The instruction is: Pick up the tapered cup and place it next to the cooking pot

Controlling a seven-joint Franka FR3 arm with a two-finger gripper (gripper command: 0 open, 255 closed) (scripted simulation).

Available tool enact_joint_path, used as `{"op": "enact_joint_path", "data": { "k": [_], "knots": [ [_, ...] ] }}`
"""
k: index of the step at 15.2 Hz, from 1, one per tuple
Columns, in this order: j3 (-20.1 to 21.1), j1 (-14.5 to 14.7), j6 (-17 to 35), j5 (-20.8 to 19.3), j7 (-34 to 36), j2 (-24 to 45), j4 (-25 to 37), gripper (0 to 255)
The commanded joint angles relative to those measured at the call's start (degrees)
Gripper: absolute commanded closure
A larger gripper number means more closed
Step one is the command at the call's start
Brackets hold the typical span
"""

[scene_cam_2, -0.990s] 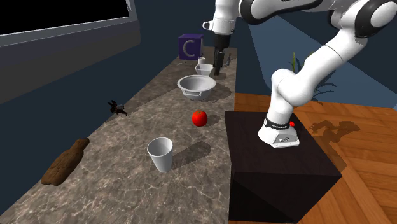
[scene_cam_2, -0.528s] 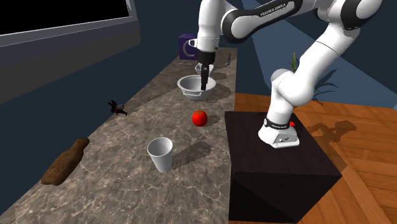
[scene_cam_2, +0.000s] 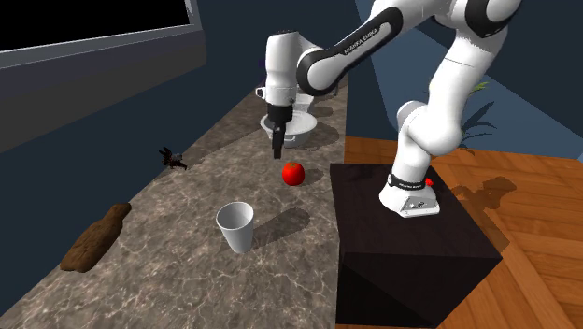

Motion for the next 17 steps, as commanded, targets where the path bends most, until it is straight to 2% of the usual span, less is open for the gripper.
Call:
{"op": "enact_joint_path", "data": {
  "k": [1,8,14,17],
  "knots": [
    [0.6,0.6,2.4,1.1,0.9,4.3,1.8,0],
    [2.0,2.1,8.7,4.3,2.4,19.7,10.2,0],
    [3.1,3.1,11.6,6.5,3.7,32.8,20.1,0],
    [3.4,3.3,13.0,6.9,3.9,35.9,21.8,0]
  ]
}}
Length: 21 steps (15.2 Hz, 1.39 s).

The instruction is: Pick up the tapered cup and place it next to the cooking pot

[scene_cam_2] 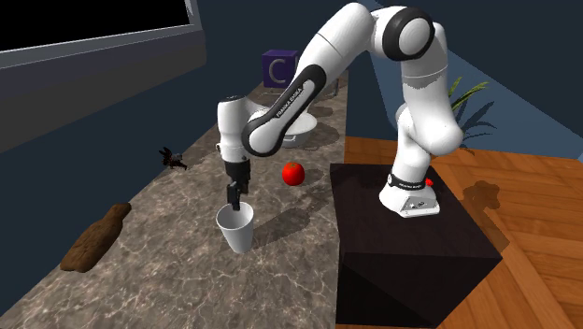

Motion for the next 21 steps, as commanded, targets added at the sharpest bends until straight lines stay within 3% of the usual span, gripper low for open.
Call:
{"op": "enact_joint_path", "data": {
  "k": [1,6,14,15,21],
  "knots": [
    [0.1,0.1,1.1,0.2,0.0,1.5,0.4,0],
    [0.3,0.4,3.8,0.4,-0.2,4.2,0.5,0],
    [0.3,0.4,3.7,0.4,-0.2,4.2,0.6,0],
    [0.3,0.4,3.7,0.4,-0.2,4.2,0.6,255],
    [0.3,0.4,3.7,0.4,-0.2,4.2,0.6,255]
  ]
}}
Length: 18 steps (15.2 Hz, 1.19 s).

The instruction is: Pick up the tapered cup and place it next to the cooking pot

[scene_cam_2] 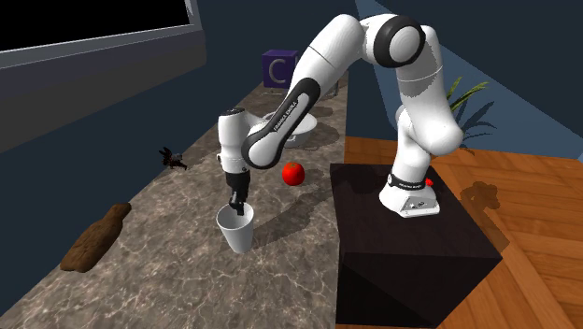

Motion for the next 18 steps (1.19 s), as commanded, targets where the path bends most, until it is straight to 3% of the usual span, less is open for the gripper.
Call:
{"op": "enact_joint_path", "data": {
  "k": [1,18],
  "knots": [
    [0.0,0.0,0.0,0.0,0.0,0.0,0.0,255],
    [-0.4,0.1,-9.2,-1.0,1.7,-7.7,1.5,255]
  ]
}}
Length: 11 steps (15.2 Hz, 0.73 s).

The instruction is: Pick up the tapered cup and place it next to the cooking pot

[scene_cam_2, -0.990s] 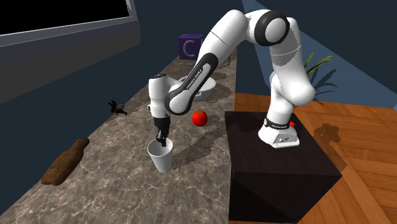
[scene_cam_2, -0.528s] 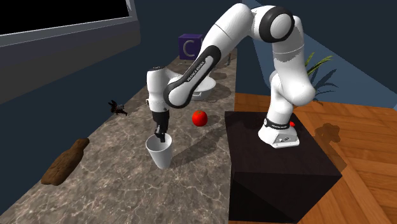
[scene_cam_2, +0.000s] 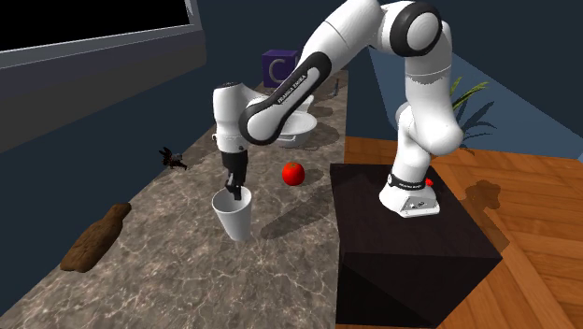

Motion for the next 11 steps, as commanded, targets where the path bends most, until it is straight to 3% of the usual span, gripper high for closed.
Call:
{"op": "enact_joint_path", "data": {
  "k": [1,11],
  "knots": [
    [0.0,0.0,-1.5,-0.1,0.3,-1.0,0.5,255],
    [-0.2,0.0,-8.1,-0.7,1.4,-4.9,3.3,255]
  ]
}}
